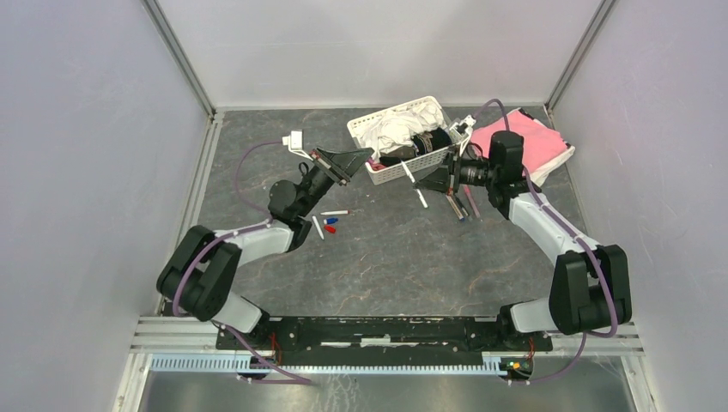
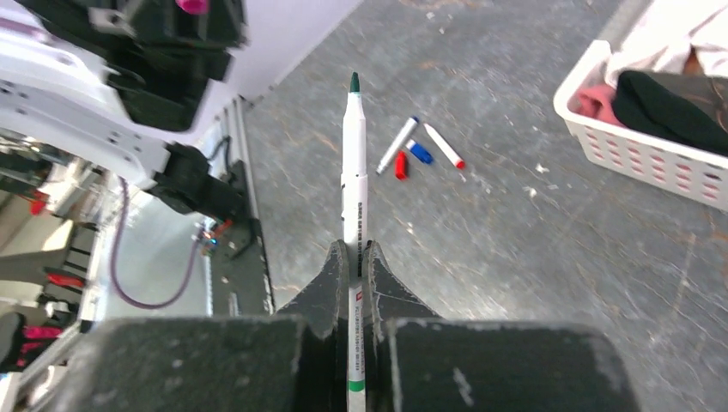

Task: Insert the pens into the pen caps
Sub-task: Pick up the pen from the center of the board, then insert the pen cap onto the pen.

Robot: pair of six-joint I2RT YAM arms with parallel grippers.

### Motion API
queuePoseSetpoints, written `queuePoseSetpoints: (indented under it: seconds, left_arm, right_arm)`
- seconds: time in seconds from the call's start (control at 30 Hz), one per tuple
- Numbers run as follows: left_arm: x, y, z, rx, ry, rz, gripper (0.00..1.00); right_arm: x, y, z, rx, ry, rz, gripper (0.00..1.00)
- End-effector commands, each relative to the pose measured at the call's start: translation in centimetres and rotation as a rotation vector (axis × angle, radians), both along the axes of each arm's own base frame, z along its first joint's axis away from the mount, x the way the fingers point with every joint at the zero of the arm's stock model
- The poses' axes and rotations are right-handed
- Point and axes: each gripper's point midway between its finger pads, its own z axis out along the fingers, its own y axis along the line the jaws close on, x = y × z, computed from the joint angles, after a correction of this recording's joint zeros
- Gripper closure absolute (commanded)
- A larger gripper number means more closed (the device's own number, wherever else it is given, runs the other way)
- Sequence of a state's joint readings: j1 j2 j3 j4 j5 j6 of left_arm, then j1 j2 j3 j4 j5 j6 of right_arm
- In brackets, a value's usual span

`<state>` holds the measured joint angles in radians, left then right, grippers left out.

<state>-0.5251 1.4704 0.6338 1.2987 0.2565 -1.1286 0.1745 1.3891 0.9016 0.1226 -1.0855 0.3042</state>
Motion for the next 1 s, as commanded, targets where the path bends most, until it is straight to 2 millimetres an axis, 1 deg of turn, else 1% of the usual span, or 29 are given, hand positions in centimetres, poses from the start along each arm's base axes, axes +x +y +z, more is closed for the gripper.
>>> queuePoseSetpoints:
  seconds: [0.0,0.13,0.2,0.27,0.37,0.47,0.53,0.63,0.83,0.97]
  left_arm:
    - [-1.2,0.3,4.3,-0.187,-0.105,-0.087,0.98]
    - [-0.8,-0.3,3.9,-0.184,-0.088,-0.104,0.98]
    - [-0.5,-0.8,3.8,-0.160,-0.075,-0.118,0.98]
    - [-0.2,-1.5,3.1,-0.119,-0.039,-0.139,0.98]
    - [-0.1,-2.4,2.4,-0.068,0.001,-0.178,0.98]
    - [0.1,-3.4,1.2,-0.004,0.054,-0.213,0.98]
    - [0.3,-3.6,0.8,0.024,0.073,-0.220,0.98]
    - [0.3,-3.7,0.6,0.052,0.080,-0.217,0.98]
    - [0.2,-3.9,1.1,0.060,0.068,-0.230,0.98]
    - [0.3,-3.3,1.5,0.043,0.064,-0.201,0.98]
  right_arm:
    - [-1.1,1.0,5.5,0.139,-0.044,0.062,1.00]
    - [-2.1,1.8,6.7,0.152,-0.066,0.108,1.00]
    - [-2.7,2.3,6.9,0.152,-0.077,0.131,1.00]
    - [-3.3,2.8,6.9,0.147,-0.086,0.154,1.00]
    - [-3.6,3.1,7.0,0.139,-0.099,0.168,1.00]
    - [-3.8,3.3,7.4,0.141,-0.112,0.181,1.00]
    - [-3.8,3.4,7.5,0.141,-0.114,0.184,1.00]
    - [-4.0,3.4,7.7,0.142,-0.121,0.190,1.00]
    - [-3.9,3.5,7.5,0.140,-0.116,0.185,1.00]
    - [-4.0,3.3,6.7,0.123,-0.104,0.178,1.00]
